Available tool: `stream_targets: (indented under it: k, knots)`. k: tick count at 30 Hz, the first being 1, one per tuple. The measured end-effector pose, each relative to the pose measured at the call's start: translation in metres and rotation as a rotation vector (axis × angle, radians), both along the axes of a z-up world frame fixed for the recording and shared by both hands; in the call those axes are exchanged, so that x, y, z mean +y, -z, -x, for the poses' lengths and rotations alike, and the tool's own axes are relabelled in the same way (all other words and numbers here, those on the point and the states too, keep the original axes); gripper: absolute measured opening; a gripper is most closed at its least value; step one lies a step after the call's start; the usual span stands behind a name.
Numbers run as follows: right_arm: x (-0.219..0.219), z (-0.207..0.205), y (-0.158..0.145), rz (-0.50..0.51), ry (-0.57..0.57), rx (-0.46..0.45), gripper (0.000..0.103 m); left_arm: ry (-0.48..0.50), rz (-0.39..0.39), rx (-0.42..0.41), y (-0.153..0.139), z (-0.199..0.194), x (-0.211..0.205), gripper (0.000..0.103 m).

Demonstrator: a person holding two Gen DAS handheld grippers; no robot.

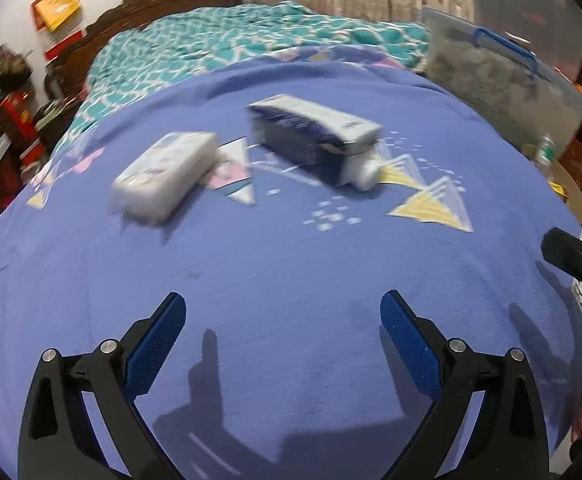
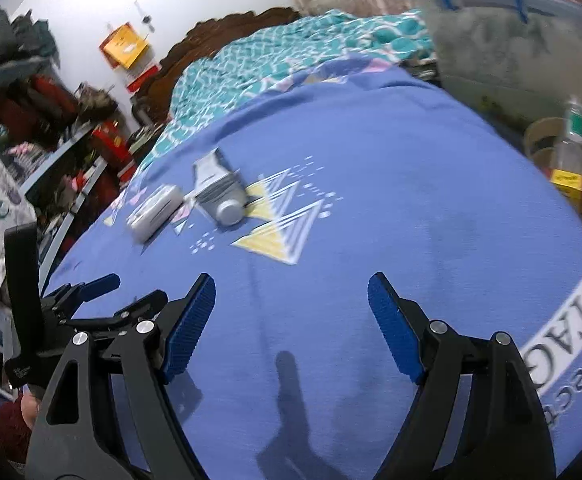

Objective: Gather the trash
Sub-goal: 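Move both grippers back over the bed toward the tissue pack and milk carton, then grasp the tissue pack with the left gripper while the right grasps the milk carton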

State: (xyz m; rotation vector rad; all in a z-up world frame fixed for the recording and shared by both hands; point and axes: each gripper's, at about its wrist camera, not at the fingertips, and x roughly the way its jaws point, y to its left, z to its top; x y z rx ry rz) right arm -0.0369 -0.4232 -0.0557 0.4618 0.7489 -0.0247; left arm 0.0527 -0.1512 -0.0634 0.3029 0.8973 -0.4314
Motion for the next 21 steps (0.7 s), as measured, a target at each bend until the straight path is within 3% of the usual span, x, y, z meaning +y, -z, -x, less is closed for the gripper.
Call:
stream_targets:
  k: [8, 15, 21]
  knots:
    - [0.034, -0.024, -0.006, 0.046, -0.082, 0.012, 0.079, -0.111, 0.000, -0.006, 0.005, -0.015, 0.041, 0.094]
    - [0.050, -0.052, -0.012, 0.060, -0.130, 0.009, 0.079, -0.196, 0.171, 0.112, 0.010, -0.035, 0.076, 0.093]
    - [0.087, -0.108, -0.033, 0.216, -0.235, -0.055, 0.080, -0.239, 0.242, 0.116, 0.008, -0.037, 0.089, 0.093]
